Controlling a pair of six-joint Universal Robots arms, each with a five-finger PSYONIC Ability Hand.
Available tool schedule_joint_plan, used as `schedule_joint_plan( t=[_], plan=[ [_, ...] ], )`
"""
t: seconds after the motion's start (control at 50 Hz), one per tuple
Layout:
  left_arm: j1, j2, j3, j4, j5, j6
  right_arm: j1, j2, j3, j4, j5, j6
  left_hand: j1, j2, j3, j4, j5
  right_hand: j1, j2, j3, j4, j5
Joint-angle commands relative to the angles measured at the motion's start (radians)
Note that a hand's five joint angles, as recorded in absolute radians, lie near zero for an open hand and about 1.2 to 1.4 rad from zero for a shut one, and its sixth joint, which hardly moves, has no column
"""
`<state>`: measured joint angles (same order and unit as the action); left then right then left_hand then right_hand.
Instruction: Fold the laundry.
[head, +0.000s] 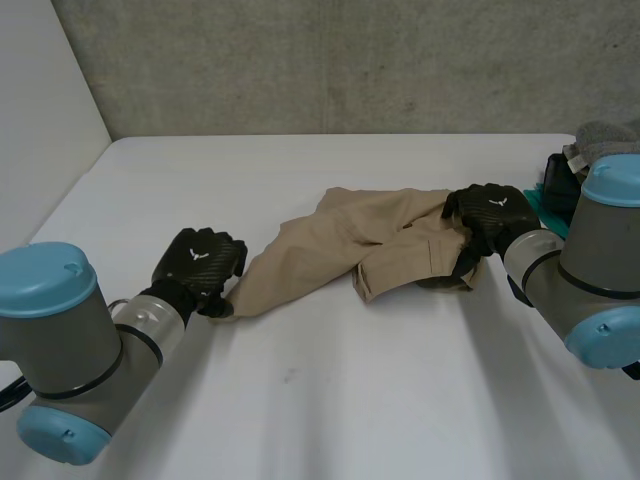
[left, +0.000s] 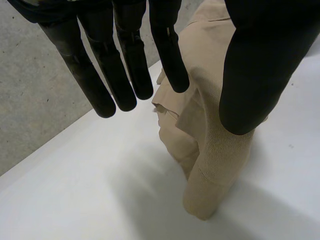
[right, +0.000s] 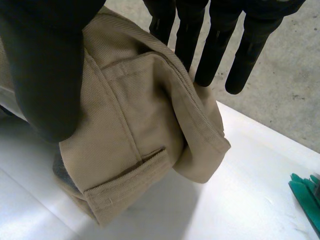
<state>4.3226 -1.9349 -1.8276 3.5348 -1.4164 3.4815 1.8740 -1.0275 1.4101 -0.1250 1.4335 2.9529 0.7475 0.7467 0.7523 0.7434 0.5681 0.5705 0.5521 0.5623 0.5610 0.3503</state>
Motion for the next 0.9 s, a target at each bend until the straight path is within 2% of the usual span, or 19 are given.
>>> schedule_joint_plan(
  t=[0.02,0.1,0.24,0.4,0.46,0.48,0.56,0.66,0.74,0.84,0.9],
  plan=[
    [-0.02,-0.029,0.028,-0.037,-0.047,0.039,0.013,0.007,0.003,-0.093,-0.091,0.112,0.109,0.11,0.104,0.113,0.114,0.826,0.844,0.834,0.835,0.871],
    [-0.027,-0.052,0.044,-0.054,-0.087,0.039,0.005,0.007,0.0,-0.088,-0.123,0.124,0.009,0.01,0.005,0.014,0.014,0.826,0.844,0.834,0.835,0.871],
    [-0.034,-0.104,0.077,-0.096,-0.124,0.036,0.002,0.007,-0.006,-0.087,-0.12,0.103,-0.214,-0.213,-0.218,-0.209,-0.209,0.826,0.844,0.834,0.835,0.871],
    [-0.027,-0.183,0.139,-0.12,-0.121,0.033,0.007,0.004,0.003,-0.079,-0.119,0.048,-0.244,-0.243,-0.248,-0.239,-0.239,0.826,0.844,0.834,0.835,0.871],
    [-0.026,-0.197,0.157,-0.125,-0.125,0.033,0.007,0.003,0.006,-0.074,-0.12,0.038,-0.092,-0.091,-0.096,-0.087,-0.087,0.826,0.844,0.834,0.835,0.871],
    [-0.026,-0.202,0.171,-0.128,-0.121,0.033,0.007,0.0,0.009,-0.07,-0.12,0.035,0.2,0.201,0.195,0.204,0.205,0.826,0.844,0.834,0.835,0.871],
    [-0.024,-0.181,0.198,-0.135,-0.131,0.031,0.002,-0.04,0.012,-0.065,-0.119,0.031,0.648,0.648,0.643,0.652,0.653,0.826,0.844,0.834,0.835,0.871],
    [-0.017,-0.07,0.209,-0.145,-0.156,0.022,-0.035,-0.106,-0.008,-0.082,-0.125,0.037,0.649,0.65,0.644,0.653,0.654,0.826,0.844,0.834,0.835,0.871],
    [-0.021,0.075,0.209,-0.143,-0.154,0.005,-0.064,-0.095,-0.103,-0.154,-0.124,0.054,0.649,0.65,0.644,0.653,0.654,0.826,0.844,0.834,0.835,0.871],
    [-0.052,0.21,0.209,-0.142,-0.138,-0.027,-0.053,0.056,-0.314,-0.283,-0.12,0.107,0.649,0.65,0.644,0.653,0.654,0.826,0.844,0.834,0.835,0.871],
    [-0.07,0.223,0.209,-0.14,-0.137,-0.041,-0.053,0.154,-0.433,-0.353,-0.105,0.129,0.649,0.65,0.644,0.653,0.654,0.826,0.844,0.834,0.835,0.871]
  ],
)
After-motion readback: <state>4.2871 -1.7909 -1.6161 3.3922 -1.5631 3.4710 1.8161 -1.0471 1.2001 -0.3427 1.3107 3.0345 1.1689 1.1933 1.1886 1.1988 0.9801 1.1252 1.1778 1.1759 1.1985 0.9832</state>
